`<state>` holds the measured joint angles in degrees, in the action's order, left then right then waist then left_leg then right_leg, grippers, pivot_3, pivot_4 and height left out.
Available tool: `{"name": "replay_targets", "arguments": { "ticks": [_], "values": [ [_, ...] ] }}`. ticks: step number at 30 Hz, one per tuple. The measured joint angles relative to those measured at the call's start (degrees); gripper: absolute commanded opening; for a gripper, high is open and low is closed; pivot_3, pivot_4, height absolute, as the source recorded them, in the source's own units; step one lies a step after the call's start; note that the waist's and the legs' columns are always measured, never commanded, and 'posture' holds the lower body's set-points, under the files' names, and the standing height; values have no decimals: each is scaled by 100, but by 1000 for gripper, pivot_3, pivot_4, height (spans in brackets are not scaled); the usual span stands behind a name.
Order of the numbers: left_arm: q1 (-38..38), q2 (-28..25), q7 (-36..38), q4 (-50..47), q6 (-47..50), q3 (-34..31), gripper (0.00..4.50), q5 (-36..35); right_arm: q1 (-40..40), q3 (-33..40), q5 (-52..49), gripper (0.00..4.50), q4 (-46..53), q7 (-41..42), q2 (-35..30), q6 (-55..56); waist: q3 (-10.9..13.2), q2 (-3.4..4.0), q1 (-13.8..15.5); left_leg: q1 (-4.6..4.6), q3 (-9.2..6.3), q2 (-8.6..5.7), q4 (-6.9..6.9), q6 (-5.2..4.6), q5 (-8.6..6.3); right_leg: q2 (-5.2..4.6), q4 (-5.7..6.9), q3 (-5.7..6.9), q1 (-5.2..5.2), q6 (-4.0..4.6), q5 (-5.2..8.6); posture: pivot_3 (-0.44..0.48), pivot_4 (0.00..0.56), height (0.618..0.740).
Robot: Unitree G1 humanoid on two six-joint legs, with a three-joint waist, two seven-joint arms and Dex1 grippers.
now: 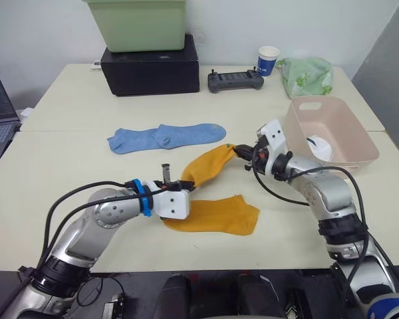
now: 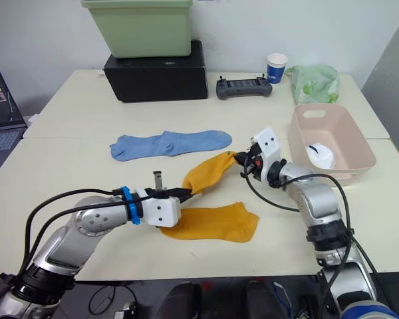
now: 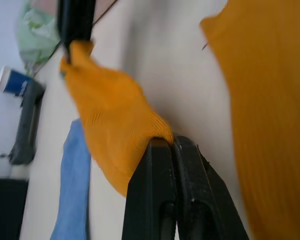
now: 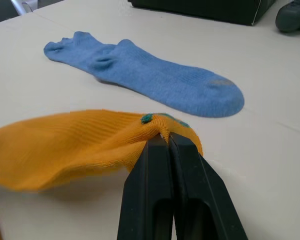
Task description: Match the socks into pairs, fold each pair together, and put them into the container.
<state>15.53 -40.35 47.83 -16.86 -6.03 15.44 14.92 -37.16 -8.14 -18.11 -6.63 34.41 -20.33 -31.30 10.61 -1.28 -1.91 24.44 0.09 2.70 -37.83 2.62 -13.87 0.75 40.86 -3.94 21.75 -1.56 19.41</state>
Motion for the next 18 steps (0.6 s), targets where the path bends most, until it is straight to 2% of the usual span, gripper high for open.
{"name": "replay_targets", "arguments": {
  "ticks": [3,8,11,14,16,18],
  "values": [
    [135,207,184,-20,335,239,35,-23,-126,-137,221,0,-592,181,150,361,0,0,0,0,-3,0,-1,0,0,7,2,0,1,1,0,0,150,740],
    [237,486,306,191,774,237,1566,-411,-186,-230,561,0,-1283,395,232,832,0,1,1,-1,-2,4,-1,0,0,6,6,1,2,1,0,0,150,740],
    [204,605,303,189,942,226,2489,-645,-185,-183,562,641,-1297,438,237,893,0,1,3,0,-3,4,-2,0,1,4,6,0,2,1,0,0,150,740],
    [83,697,284,125,1186,48,3499,-1021,-117,24,518,1711,-1090,412,228,812,0,1,3,0,-7,6,-3,0,1,3,11,0,2,1,0,0,150,740],
    [-30,682,277,64,1505,-293,4111,-1358,42,241,335,2429,-718,388,158,556,0,1,4,0,-13,9,-3,0,1,2,12,3,1,1,0,0,150,740],
    [-140,680,279,-9,2092,-802,4123,-1918,204,490,162,3171,-325,255,125,141,0,1,3,0,-15,10,-3,0,1,0,14,5,1,1,0,0,150,740]
  ]
}}
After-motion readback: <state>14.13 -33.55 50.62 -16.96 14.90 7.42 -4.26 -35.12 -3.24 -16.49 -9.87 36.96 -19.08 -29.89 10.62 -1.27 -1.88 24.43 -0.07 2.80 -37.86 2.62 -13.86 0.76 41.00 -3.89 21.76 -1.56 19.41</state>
